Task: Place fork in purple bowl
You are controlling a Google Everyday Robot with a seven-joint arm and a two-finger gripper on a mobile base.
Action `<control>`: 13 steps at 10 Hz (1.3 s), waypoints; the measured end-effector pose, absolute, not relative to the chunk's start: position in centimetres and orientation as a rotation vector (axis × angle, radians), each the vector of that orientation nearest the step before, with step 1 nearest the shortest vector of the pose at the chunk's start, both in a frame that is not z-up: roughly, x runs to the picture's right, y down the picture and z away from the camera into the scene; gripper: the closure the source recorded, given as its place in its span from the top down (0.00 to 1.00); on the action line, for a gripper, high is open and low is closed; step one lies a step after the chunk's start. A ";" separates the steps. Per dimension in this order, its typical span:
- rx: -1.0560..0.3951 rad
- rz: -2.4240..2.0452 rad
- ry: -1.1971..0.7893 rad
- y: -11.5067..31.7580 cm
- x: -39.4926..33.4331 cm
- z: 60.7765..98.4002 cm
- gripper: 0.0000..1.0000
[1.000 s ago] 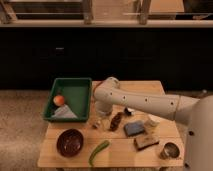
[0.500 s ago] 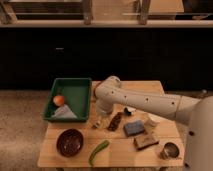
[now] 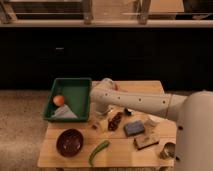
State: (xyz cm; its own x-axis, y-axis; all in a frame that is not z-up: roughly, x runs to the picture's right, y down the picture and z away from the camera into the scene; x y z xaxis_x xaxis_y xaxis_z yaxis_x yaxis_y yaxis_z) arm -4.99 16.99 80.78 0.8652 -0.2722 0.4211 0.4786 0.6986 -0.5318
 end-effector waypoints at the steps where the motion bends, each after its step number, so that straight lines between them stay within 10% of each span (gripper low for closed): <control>1: -0.676 -0.418 -0.325 16.2 -5.6 80.1 0.80; 5: -0.666 -0.381 -0.339 16.1 -6.7 81.2 0.76; 8: -0.655 -0.376 -0.346 15.8 -7.0 81.7 0.53; 13: -0.661 -0.388 -0.345 15.5 -6.7 81.3 0.57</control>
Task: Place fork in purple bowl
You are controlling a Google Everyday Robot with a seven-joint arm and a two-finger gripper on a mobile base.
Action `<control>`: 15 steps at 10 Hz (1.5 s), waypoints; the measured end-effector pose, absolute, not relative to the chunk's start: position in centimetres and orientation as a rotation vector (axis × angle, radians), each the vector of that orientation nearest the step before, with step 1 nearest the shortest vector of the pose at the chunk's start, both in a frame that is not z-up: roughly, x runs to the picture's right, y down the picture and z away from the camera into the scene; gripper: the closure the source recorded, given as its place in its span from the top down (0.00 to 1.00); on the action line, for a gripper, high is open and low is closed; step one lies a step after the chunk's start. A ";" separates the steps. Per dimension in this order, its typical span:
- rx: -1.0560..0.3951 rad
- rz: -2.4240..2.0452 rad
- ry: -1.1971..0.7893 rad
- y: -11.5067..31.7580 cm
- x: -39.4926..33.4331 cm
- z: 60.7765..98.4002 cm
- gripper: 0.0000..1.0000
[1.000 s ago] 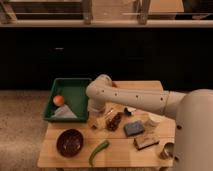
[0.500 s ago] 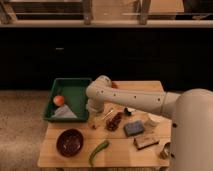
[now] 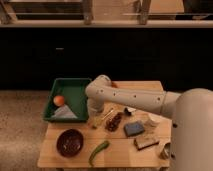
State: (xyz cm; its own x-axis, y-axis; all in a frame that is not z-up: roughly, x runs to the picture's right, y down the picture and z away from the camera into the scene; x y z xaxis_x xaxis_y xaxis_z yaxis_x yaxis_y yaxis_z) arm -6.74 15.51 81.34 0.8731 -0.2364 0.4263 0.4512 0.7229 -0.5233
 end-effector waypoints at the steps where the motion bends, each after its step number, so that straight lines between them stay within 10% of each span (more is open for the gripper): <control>1: -0.646 -0.393 -0.357 14.3 -6.2 81.4 0.57; 15: -0.713 -0.622 -0.529 14.1 -3.8 84.1 0.57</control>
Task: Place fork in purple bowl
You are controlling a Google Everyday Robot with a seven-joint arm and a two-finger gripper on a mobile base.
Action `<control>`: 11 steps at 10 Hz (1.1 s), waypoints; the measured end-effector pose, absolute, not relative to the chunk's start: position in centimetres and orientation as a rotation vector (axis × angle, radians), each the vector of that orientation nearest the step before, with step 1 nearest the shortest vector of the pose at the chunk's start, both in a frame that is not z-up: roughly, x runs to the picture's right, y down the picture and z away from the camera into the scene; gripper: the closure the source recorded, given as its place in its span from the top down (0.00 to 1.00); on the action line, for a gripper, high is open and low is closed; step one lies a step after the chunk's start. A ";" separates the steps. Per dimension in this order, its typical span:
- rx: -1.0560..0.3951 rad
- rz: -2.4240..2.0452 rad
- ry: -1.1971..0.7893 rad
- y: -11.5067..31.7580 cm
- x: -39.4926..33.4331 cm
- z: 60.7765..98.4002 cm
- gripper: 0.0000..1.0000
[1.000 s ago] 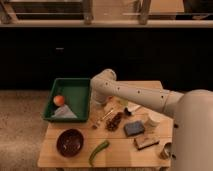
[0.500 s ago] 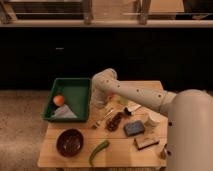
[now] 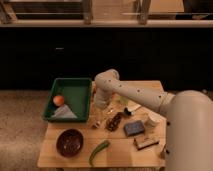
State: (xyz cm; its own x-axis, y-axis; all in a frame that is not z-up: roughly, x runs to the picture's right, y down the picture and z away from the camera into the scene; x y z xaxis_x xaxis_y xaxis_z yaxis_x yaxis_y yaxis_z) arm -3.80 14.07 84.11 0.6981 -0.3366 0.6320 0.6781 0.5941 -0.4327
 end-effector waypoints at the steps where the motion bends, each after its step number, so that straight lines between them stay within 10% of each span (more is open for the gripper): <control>1: -0.715 -0.630 -0.536 14.3 -3.6 84.5 0.57; 11: -0.730 -0.609 -0.604 15.4 -2.6 87.3 0.57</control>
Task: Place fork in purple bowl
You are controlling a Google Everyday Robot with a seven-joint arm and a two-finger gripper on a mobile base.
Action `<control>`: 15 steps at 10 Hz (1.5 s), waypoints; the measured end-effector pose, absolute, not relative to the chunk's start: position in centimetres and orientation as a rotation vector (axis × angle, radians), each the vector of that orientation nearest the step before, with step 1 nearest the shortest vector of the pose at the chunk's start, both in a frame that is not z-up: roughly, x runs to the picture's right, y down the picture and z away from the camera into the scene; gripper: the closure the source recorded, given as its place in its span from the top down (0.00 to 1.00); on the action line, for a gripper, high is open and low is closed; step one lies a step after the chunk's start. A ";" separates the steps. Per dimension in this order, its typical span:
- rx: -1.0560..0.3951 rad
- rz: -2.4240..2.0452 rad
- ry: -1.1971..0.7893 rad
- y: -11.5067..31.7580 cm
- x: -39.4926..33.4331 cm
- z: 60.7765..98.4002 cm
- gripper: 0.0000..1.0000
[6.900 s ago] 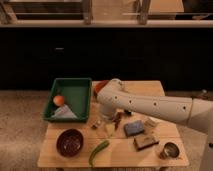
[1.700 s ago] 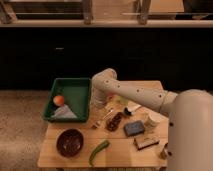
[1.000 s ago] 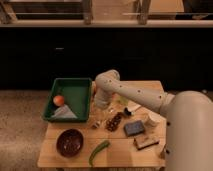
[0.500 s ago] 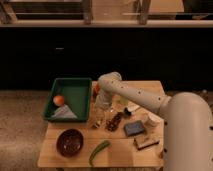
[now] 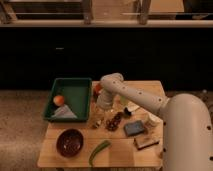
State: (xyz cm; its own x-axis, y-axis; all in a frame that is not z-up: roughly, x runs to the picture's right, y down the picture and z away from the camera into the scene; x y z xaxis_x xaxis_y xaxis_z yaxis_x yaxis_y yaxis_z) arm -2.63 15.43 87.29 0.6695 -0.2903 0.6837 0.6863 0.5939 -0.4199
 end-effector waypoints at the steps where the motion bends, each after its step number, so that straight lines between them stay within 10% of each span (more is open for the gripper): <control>1: -0.734 -0.605 -0.605 15.6 -2.4 87.5 0.57; 9: -0.762 -0.579 -0.611 16.5 -1.4 88.7 0.56; 15: -0.769 -0.575 -0.620 16.8 -1.1 89.0 0.01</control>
